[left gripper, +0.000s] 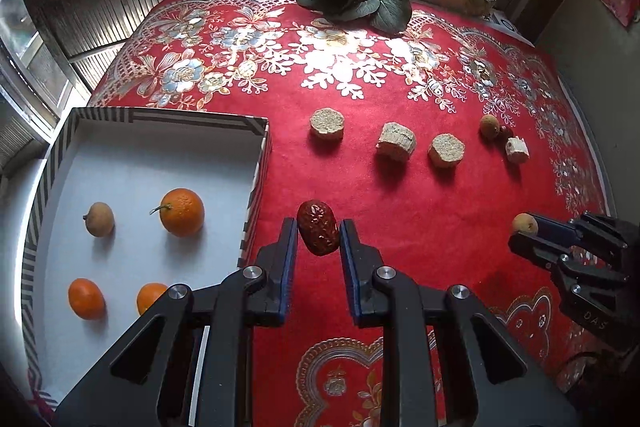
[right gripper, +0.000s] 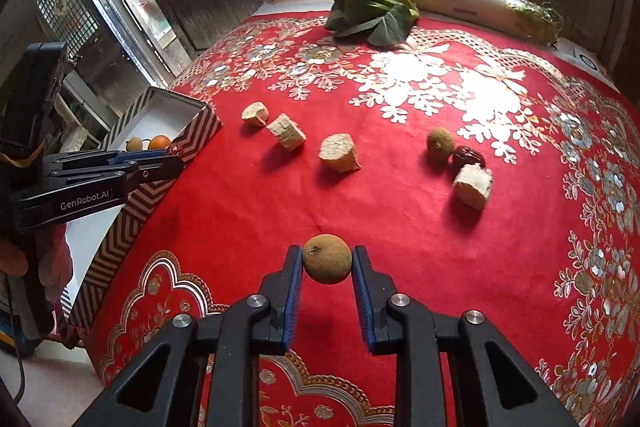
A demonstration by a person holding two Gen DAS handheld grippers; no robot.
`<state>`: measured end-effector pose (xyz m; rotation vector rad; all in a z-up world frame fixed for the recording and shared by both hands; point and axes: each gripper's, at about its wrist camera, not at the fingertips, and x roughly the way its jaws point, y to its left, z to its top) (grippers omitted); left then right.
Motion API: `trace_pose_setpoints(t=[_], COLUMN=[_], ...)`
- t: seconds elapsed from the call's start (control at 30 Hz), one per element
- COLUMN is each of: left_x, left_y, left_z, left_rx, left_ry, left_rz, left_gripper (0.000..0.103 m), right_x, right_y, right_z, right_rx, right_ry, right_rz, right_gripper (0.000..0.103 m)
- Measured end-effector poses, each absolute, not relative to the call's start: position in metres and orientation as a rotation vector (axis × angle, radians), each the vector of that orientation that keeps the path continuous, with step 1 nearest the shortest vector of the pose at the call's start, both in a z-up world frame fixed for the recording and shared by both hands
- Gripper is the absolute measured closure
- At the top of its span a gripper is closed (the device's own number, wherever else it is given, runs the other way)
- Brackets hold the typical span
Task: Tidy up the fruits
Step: 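Carry the red date and longan into the white box and open both tools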
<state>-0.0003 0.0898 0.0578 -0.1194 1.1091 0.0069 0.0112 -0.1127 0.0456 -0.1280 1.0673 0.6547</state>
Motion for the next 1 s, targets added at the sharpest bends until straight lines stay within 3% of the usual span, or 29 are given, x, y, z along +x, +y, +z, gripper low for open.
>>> trace_pose_setpoints(t=[1.0], left_x=[-0.106], left_y=[0.222], left_z=[0.041], left_rx=[-0.295], left_ry=[1.126], left_rz=[0.359], left_gripper=[0.082], right_x=[-0.045], right_y=[0.095], right_z=[0.057], right_rx=[-0.411], right_ry=[1.039], right_rz=[1.114], right_gripper=[0.079])
